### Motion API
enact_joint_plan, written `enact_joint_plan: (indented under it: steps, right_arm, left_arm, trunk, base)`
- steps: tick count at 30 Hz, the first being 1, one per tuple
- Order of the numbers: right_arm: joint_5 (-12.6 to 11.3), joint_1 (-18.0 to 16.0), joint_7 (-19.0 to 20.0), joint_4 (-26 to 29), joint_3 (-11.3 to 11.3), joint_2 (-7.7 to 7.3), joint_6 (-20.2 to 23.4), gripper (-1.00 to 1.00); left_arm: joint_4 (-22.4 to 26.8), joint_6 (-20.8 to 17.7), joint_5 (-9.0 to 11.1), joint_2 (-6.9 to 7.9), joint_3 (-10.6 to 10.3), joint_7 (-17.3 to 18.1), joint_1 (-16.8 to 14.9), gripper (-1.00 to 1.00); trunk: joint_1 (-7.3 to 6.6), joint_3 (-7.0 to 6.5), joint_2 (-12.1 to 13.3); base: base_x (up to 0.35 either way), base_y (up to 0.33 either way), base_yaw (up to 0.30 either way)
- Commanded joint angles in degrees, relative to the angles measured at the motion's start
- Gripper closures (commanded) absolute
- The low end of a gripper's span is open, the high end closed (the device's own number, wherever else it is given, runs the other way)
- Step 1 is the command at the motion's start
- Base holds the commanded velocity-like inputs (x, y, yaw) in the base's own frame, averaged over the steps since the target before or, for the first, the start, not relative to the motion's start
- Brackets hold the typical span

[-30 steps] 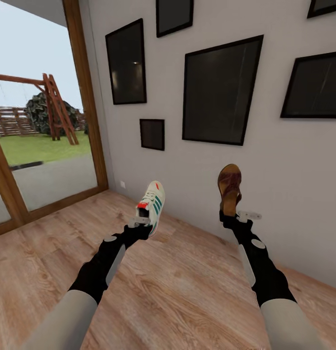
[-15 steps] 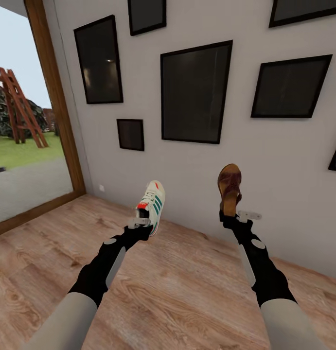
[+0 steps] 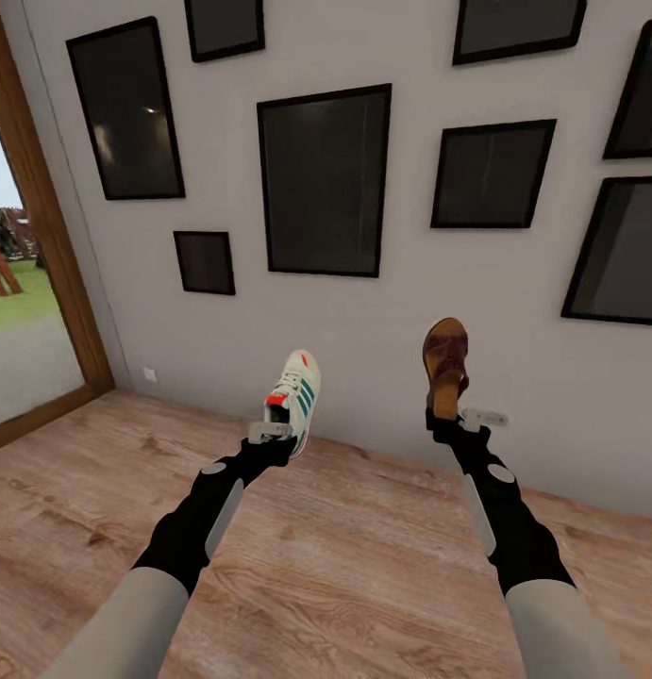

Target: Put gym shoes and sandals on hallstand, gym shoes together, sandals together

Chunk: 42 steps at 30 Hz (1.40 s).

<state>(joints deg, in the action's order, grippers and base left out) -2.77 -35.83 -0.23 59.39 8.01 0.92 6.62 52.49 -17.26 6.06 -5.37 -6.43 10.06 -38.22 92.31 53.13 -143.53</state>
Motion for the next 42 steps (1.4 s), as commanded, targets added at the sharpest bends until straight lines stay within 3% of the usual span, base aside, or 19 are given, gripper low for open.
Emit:
enact_joint_plan:
  steps: [1,42]
  right_arm:
    - [-0.47,-0.03,-0.03,0.10,0.10,0.05,0.33,1.00]
    - [-0.47,-0.03,-0.03,0.11,0.16,0.05,0.40,1.00]
  left_arm:
    - [0.10,-0.44,0.62,0.01,0.01,0.05,-0.01,1.00]
    - [0.14,-0.42,0.62,0.01,0.03,-0.01,-0.01,1.00]
  trunk:
    - [-0.01,0.06,-0.03]
    - [-0.01,0.06,-0.03]
  base:
    - [0.000,0.000,-0.300]
    - [0.000,0.000,-0.300]
